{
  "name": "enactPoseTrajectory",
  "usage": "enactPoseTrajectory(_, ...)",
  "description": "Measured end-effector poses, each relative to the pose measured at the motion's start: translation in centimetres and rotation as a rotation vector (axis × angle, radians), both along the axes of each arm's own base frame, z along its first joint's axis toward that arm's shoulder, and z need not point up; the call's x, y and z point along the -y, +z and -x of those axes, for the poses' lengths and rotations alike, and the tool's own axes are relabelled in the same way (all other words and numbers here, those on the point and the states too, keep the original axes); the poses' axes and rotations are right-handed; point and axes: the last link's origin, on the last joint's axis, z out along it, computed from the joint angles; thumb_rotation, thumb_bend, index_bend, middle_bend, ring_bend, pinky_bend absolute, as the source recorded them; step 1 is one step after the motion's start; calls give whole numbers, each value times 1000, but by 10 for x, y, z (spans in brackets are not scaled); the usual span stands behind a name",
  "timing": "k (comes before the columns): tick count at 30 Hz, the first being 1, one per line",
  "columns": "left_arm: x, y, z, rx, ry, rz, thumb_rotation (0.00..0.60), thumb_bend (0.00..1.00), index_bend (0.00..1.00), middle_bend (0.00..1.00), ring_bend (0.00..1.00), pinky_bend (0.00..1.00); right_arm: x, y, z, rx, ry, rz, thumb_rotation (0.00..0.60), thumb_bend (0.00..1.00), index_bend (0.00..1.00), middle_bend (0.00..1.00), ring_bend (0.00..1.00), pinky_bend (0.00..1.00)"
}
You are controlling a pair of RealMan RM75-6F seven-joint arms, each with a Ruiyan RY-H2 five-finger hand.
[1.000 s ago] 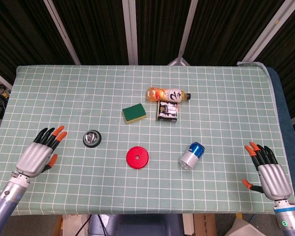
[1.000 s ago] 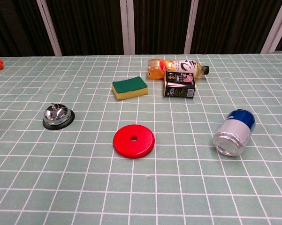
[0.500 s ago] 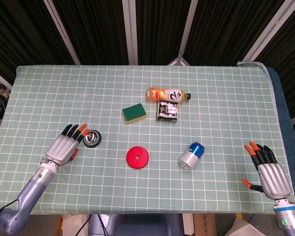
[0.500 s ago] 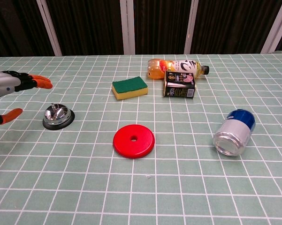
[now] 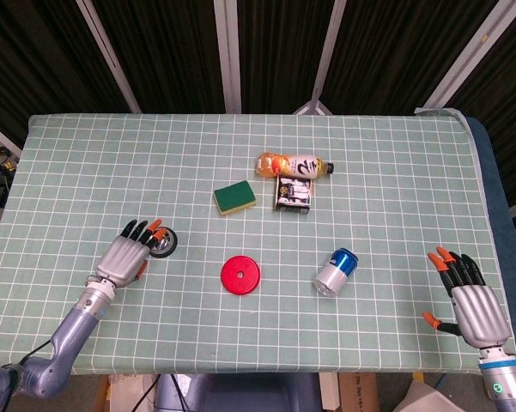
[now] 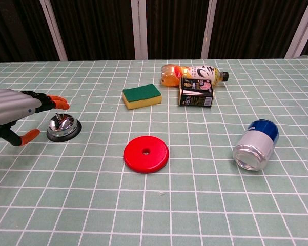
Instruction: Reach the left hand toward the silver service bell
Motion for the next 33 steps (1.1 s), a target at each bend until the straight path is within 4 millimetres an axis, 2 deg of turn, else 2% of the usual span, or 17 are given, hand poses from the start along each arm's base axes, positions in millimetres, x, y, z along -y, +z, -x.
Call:
enactPoseTrajectory(7,4,-3,14,-8,32,8,600,728,0,0,0,0,0,0,0,-1,-2,-1,600,220,0,0,0,0)
enactPoseTrajectory(14,9,-18,29,-36,60,42,600,728,0,0,0,0,0,0,0,5,-5,3,600,220,0,0,0,0)
enactPoseTrajectory(18,7,-20,26,-20,49,29,600,728,0,0,0,0,0,0,0,7,-4,4,600,220,0,0,0,0)
enactPoseTrajectory(22,2,-12,11,24,14,-5,600,715,0,0,0,0,0,0,0,6,1,3,600,221,0,0,0,0)
enactPoseTrajectory(24,-1,-5,0,58,-6,-27,600,667,0,0,0,0,0,0,0,8,2,4,600,221,0,0,0,0)
enactPoseTrajectory(29,-6,24,-31,162,-54,-107,600,408,0,0,0,0,-1,1,0,8,2,6,600,220,0,0,0,0)
enactPoseTrajectory(33,-2,46,-38,197,-65,-165,600,278,0,0,0,0,-1,1,0,4,5,7,600,221,0,0,0,0)
